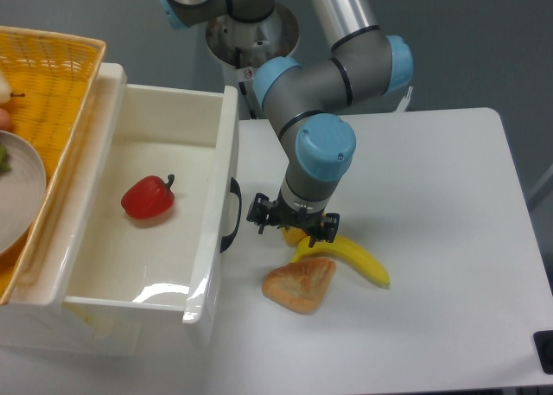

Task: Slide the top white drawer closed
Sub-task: 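Position the gripper against the drawer front beside its black handle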

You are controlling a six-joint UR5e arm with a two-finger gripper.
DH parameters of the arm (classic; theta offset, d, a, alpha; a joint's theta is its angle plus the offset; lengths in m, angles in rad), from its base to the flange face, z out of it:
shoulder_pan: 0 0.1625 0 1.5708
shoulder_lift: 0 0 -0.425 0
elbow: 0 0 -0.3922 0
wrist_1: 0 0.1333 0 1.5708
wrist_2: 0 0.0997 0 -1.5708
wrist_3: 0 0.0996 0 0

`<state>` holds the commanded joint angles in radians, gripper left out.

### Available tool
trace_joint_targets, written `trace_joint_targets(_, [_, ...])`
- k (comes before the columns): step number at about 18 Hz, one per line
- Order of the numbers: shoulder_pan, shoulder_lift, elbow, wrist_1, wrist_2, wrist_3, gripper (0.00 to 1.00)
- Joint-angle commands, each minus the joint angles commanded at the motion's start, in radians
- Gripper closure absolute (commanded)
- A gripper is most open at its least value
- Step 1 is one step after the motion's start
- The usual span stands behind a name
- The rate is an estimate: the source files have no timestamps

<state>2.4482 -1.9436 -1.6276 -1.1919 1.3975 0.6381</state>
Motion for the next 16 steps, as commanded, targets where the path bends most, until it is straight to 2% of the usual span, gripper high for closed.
trace_joint_targets(16, [-0.021, 0.003, 0.009, 0.0, 0.0, -0.003, 0.0])
